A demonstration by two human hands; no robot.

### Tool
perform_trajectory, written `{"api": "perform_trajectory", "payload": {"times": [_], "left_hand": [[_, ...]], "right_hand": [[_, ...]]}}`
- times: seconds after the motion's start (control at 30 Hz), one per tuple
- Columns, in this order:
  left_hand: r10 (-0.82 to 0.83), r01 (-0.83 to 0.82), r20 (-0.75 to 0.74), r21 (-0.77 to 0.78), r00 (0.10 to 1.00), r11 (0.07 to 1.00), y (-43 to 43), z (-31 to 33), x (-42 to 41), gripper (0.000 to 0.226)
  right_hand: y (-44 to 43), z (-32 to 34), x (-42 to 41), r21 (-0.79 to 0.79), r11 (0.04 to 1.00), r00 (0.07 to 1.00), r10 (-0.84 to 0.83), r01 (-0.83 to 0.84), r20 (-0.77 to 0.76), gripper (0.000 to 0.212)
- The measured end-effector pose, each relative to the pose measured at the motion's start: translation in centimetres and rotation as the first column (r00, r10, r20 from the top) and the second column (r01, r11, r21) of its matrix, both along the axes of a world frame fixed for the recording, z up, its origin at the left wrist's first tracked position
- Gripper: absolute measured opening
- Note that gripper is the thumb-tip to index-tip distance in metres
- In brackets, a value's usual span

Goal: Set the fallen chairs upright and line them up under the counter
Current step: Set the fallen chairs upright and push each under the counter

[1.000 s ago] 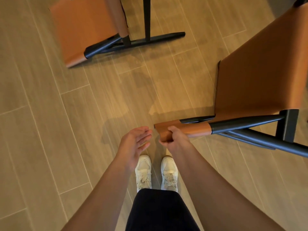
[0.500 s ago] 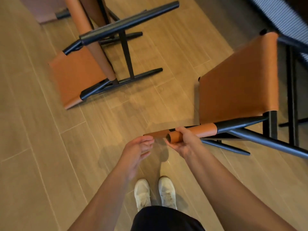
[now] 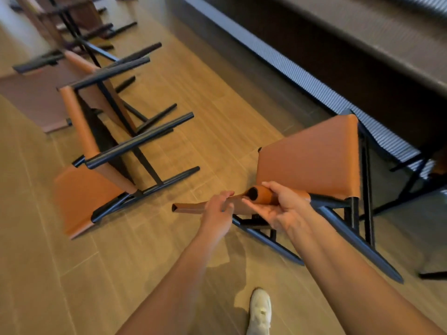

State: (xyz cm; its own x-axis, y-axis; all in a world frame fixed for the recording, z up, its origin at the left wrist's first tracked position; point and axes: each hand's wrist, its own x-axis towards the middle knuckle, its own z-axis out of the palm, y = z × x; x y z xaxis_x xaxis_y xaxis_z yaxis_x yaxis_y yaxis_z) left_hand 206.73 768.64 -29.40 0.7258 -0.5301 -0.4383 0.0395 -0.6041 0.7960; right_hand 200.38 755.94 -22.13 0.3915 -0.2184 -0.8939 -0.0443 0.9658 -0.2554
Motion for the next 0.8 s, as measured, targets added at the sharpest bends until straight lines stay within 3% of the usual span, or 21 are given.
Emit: {"api": "perform_trajectory", "payload": {"times": [0.1,0.27,0.5,0.7,0.8], "left_hand": [[-0.133,0.092,0.277,0.153,0.952,0.984,-5.0,2.6,0.8,0.027],[-0.177,0.154,0.325,0.096,0.929,0.983,-12.6,7.2,1.6,0.026],[-0.294,0.264,0.576,0.138,0.763,0.955,-22.3,12.6,1.3,0.025],[-0.377,0.384,0.584,0.117,0.719,0.916,-28.0,15.0,-0.2,0.027],[-0.441,0.463,0.573,0.118,0.69,0.878,-30.2,15.8,-0.9,0.018]], "right_hand": [[-5.0,3.3,-1.2,0.019,1.0,0.997,-0.015,0.013,0.072,0.028],[-12.1,8.4,-3.6,-0.004,0.997,0.986,-0.072,0.073,0.149,0.025],[-19.6,13.5,-6.6,-0.012,0.964,0.941,-0.256,0.265,0.22,0.019],[-23.6,14.5,-10.3,0.026,0.895,0.866,-0.439,0.446,0.24,0.022],[-25.7,14.4,-11.9,0.038,0.86,0.828,-0.502,0.51,0.248,0.028]]}}
